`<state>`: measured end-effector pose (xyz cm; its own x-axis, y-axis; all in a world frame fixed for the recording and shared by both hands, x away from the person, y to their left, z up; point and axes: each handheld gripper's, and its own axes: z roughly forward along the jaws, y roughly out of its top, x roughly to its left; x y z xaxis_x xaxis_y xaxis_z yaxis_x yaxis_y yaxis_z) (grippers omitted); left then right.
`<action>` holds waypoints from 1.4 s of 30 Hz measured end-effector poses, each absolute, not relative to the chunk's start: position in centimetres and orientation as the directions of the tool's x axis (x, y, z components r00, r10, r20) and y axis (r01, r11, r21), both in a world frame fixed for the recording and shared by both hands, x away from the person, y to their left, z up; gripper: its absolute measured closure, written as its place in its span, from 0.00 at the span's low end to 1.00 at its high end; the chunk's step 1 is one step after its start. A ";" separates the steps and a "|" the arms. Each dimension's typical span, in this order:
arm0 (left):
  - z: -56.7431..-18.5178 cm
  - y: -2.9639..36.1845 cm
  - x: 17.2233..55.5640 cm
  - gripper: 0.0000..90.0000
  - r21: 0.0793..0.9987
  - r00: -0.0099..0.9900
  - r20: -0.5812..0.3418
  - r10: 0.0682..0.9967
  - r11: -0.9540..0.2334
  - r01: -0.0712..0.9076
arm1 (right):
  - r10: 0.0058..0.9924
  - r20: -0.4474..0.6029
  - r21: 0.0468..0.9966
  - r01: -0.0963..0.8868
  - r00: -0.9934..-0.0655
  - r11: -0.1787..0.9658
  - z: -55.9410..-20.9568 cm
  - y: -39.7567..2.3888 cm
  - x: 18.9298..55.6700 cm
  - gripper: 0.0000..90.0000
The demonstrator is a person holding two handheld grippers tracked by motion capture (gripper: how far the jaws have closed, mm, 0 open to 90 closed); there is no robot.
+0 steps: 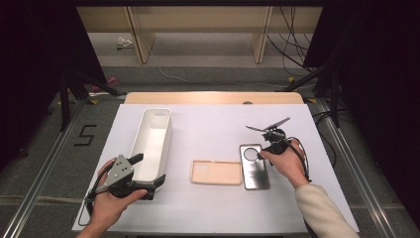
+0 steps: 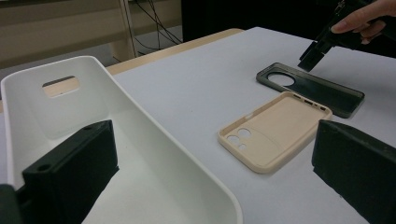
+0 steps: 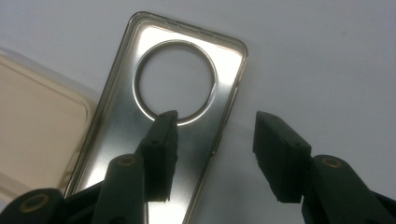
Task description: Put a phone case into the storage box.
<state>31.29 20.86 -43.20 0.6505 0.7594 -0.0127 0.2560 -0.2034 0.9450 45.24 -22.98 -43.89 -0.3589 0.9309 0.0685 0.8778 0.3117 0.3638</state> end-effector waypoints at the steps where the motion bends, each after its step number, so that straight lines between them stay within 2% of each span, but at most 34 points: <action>1: -43.2 20.9 31.3 0.00 0.945 0.651 -0.013 0.759 -0.203 0.256 | 0.932 0.074 0.369 0.879 -0.353 0.304 -43.8 -23.0 45.3 0.57; 7: -43.2 20.9 31.2 0.00 0.946 0.650 -0.012 0.760 -0.203 0.254 | 0.931 0.078 0.355 0.883 -0.356 0.307 -43.7 -22.8 45.3 0.57; 10: -43.1 20.9 31.2 0.00 0.946 0.650 -0.015 0.760 -0.199 0.254 | 0.900 0.055 0.351 0.852 -0.433 0.389 -43.3 -22.7 44.7 0.56; 13: -43.1 20.9 31.2 0.00 0.947 0.651 -0.016 0.759 -0.198 0.255 | 0.780 -0.015 0.356 0.725 -0.626 0.589 -42.7 -22.4 43.7 0.55; 16: -43.1 20.9 31.2 0.00 0.946 0.652 -0.016 0.758 -0.199 0.255 | 0.600 -0.093 0.333 0.543 -0.794 0.771 -42.2 -22.0 42.1 0.51; 21: -43.1 20.8 31.2 0.00 0.946 0.653 -0.015 0.757 -0.201 0.255 | 0.385 -0.118 0.246 0.348 -0.916 0.905 -41.9 -21.4 40.4 0.45; 25: -43.1 20.9 31.2 0.00 0.946 0.652 -0.015 0.758 -0.201 0.256 | 0.306 -0.119 0.212 0.277 -0.945 0.937 -42.2 -20.9 39.5 0.39; 30: -43.1 20.9 31.2 0.00 0.946 0.652 -0.016 0.758 -0.200 0.256 | 0.248 -0.113 0.183 0.225 -0.962 0.957 -42.6 -20.4 38.7 0.34; 32: -43.2 20.9 31.2 0.00 0.945 0.653 -0.015 0.757 -0.202 0.256 | 0.232 -0.123 0.175 0.209 -0.965 0.962 -42.7 -20.3 38.4 0.28; 42: -43.2 20.9 31.2 0.00 0.946 0.655 -0.015 0.756 -0.202 0.255 | 0.167 -0.160 0.140 0.145 -0.973 0.979 -43.3 -19.7 37.9 0.27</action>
